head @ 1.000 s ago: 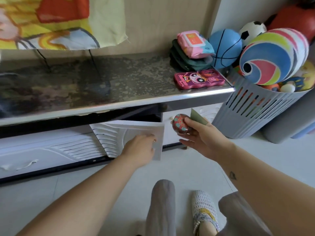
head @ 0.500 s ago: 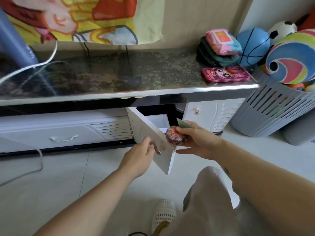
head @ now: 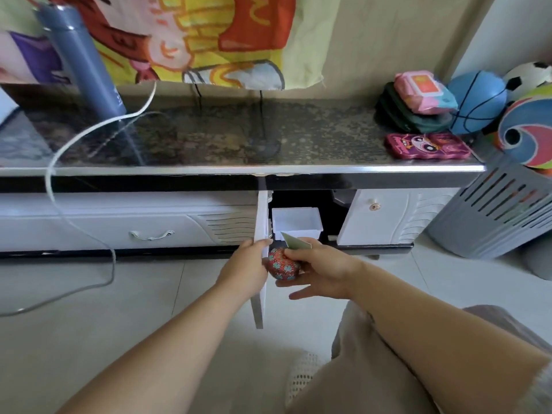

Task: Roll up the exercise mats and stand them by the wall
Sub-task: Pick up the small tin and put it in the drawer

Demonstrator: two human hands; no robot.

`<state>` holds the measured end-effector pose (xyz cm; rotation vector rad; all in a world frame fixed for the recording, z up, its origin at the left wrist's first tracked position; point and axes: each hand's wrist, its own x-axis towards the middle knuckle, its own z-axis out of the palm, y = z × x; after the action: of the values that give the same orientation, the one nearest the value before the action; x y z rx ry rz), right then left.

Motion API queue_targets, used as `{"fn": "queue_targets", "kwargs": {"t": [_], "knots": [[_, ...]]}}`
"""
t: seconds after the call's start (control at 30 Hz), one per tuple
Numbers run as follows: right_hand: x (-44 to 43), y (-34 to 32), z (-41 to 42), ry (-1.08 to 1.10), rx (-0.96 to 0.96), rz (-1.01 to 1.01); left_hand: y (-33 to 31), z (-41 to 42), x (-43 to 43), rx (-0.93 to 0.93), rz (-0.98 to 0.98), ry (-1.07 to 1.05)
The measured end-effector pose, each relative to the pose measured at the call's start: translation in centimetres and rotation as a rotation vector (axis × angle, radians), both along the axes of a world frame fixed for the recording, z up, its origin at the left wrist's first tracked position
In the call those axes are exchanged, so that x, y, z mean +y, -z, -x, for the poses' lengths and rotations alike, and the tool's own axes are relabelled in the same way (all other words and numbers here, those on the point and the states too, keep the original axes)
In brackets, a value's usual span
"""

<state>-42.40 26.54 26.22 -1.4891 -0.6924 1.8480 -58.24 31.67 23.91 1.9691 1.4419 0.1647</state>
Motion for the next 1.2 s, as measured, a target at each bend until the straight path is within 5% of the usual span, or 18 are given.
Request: {"fn": "queue_targets", "kwargs": {"t": [0.13, 0.23, 0.37, 0.63, 1.0, 1.2], "knots": [[0.6, -0.5, -0.9, 0.048, -0.018, -0.02, -0.8, -0.2, -0.7, 0.114, -0.057, -0.068], [0.8, -0.5, -2.6, 0.122, -0.079, -0.016, -2.4, -1.5, -1.4, 0.155, -0.319, 0.046], [1.7, 0.4, -4.7, 0.219, -0.118, -0.018, -3.4, -5.0, -1.8, -0.016, -0.103, 0.261], [5.3, 4.5, -8.1, 0.195, -0.118, 0.012, 1.7, -11.2, 3.6, -0.016, 0.011, 0.068], [10.0, 12.6, -12.8, 0.017, -0.844, -0.134, 12.5, -15.1, 11.9, 0.148, -0.084, -0.203], [12.7, 16.1, -12.5, 0.091, -0.812, -0.248, 15.9, -16.0, 14.5, 0.144, -0.13, -0.269]]}}
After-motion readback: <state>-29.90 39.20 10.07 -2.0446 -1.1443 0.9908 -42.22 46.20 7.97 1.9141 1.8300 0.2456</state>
